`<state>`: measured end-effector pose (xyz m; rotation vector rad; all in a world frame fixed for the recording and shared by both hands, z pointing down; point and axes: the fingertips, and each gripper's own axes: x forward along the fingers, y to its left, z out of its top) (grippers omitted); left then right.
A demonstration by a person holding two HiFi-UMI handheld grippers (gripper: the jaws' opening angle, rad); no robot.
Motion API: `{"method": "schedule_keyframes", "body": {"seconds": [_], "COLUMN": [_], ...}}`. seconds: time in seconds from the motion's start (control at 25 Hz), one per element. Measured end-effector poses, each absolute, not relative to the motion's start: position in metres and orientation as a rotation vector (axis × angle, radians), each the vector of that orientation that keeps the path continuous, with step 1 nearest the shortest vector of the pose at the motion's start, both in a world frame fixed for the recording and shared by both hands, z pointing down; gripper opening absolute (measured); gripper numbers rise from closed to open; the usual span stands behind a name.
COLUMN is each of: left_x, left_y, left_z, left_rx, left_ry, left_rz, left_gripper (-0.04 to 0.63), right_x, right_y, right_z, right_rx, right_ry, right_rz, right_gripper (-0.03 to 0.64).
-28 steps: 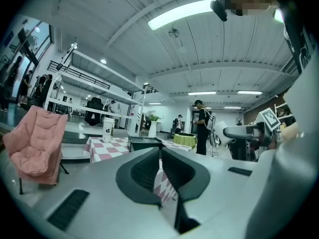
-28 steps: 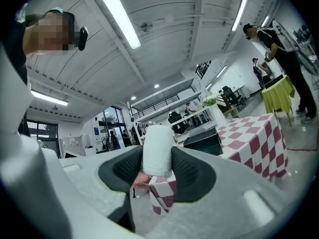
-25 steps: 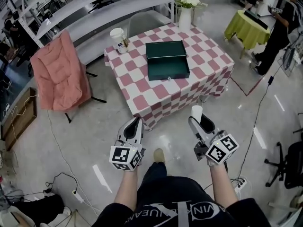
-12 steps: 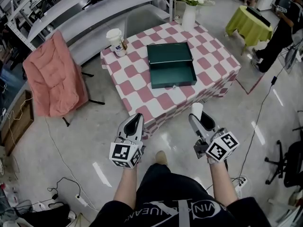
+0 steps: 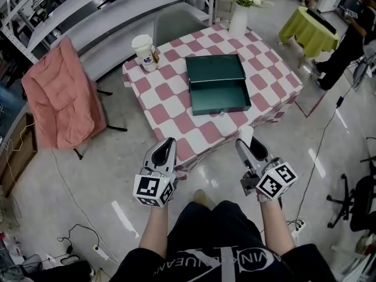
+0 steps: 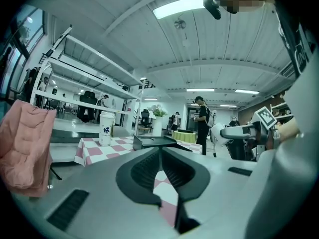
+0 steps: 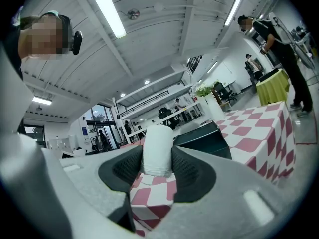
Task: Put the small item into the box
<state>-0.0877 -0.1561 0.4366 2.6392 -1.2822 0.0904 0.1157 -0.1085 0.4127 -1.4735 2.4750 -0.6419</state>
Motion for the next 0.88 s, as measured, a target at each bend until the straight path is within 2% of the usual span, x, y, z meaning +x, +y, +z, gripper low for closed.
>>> {"method": "schedule_keyframes", "body": {"seconds": [0.88], "left_x": [-0.078], "left_y": [-0.199], "left_z": [0.445], "left_rx": [2.620], "left_ry": [-1.260], "left_rz": [0.107], "left_gripper": [0.020], "right_x": [0.109], "right_y": [-0.175], "right_z": [0.415], "right_rx": [-1.443], "right_ry": [2.506], "right_rz": [-0.695], "right_gripper": [0.183]}}
